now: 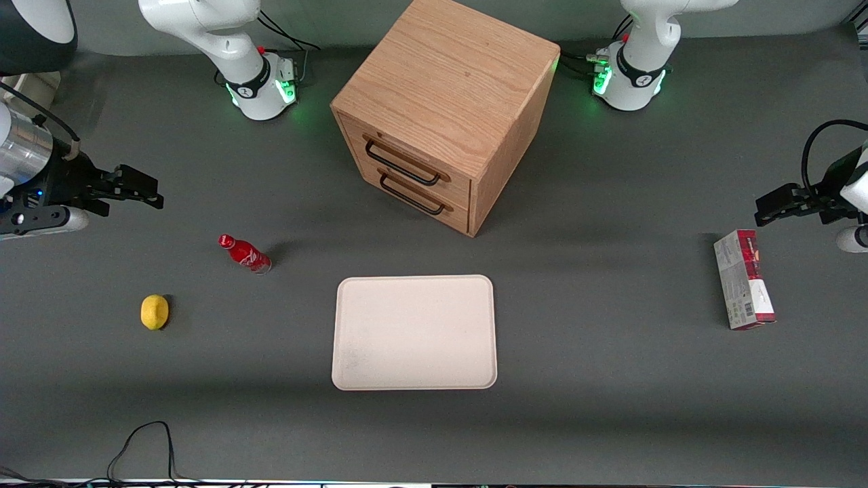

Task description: Open upper drawer

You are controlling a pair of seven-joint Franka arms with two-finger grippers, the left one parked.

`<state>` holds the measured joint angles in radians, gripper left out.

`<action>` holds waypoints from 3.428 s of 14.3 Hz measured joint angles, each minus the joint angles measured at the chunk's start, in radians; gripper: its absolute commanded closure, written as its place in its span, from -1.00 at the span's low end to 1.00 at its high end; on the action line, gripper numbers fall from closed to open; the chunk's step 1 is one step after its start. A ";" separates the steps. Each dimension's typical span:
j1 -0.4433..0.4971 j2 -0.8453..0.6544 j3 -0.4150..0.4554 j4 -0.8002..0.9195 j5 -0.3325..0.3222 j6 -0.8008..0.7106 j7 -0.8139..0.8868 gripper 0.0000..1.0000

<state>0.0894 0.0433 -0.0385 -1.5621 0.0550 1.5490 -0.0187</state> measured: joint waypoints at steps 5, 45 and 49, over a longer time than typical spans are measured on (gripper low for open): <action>-0.003 0.010 -0.019 0.014 0.000 -0.018 0.000 -1.00; 0.395 0.297 0.093 0.346 0.057 -0.162 0.243 -1.00; 0.403 0.319 0.129 0.346 0.057 -0.107 0.097 -1.00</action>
<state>0.4927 0.3627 0.0907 -1.2157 0.1124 1.4424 0.0787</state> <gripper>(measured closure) 0.000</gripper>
